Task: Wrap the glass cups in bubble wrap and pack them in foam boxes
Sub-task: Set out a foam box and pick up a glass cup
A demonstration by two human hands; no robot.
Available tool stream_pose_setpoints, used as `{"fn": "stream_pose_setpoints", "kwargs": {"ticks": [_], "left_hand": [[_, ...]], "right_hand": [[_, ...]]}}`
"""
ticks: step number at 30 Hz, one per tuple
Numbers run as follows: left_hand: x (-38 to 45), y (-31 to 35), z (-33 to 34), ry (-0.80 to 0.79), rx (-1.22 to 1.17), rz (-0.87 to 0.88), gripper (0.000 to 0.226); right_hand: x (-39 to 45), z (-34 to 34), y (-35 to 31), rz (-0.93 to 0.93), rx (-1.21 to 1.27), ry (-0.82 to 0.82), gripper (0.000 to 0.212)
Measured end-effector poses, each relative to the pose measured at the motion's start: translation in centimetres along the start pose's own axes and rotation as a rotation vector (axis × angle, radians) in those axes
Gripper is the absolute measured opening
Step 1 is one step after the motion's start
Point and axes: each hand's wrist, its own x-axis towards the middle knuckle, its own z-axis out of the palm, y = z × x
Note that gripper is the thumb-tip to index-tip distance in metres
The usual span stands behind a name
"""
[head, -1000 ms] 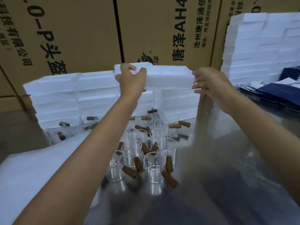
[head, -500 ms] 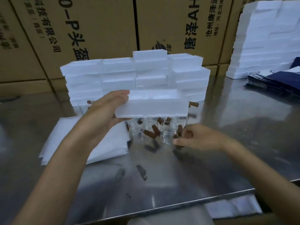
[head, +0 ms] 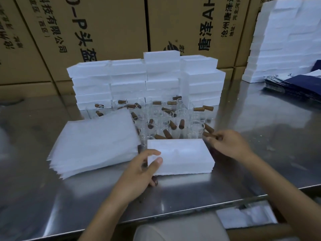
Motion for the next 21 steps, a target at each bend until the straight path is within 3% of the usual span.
{"fn": "stream_pose_setpoints", "kwargs": {"ticks": [4, 7, 10, 14, 16, 17, 19, 21], "left_hand": [[1.8, 0.0, 1.0, 0.066, 0.183, 0.091, 0.022], [1.7, 0.5, 1.5, 0.144, 0.395, 0.120, 0.035], [0.2, 1.9, 1.3, 0.241, 0.416, 0.300, 0.031], [1.4, 4.7, -3.5, 0.596, 0.377, 0.482, 0.012], [4.1, 5.0, -7.0, 0.684, 0.466, 0.378, 0.007], [5.7, 4.8, -8.5, 0.640, 0.508, 0.253, 0.013], [8.3, 3.9, -10.1, 0.435, 0.613, -0.033, 0.030], [10.0, 2.9, -10.2, 0.281, 0.677, -0.158, 0.037]], "right_hand": [[1.1, 0.7, 0.3, -0.027, 0.097, 0.022, 0.012], [1.8, 1.0, 0.0, -0.066, 0.119, 0.033, 0.017], [2.1, 0.8, -0.4, -0.122, 0.056, -0.008, 0.020], [1.6, 0.0, -1.1, -0.176, -0.108, 0.116, 0.011], [1.3, -0.6, -1.7, -0.213, -0.167, 0.228, 0.016], [1.1, -1.0, -2.2, -0.231, -0.173, 0.274, 0.017], [0.6, -1.4, -3.5, -0.276, -0.116, 0.322, 0.017], [0.1, -1.6, -4.9, -0.317, -0.004, 0.316, 0.016]]}}
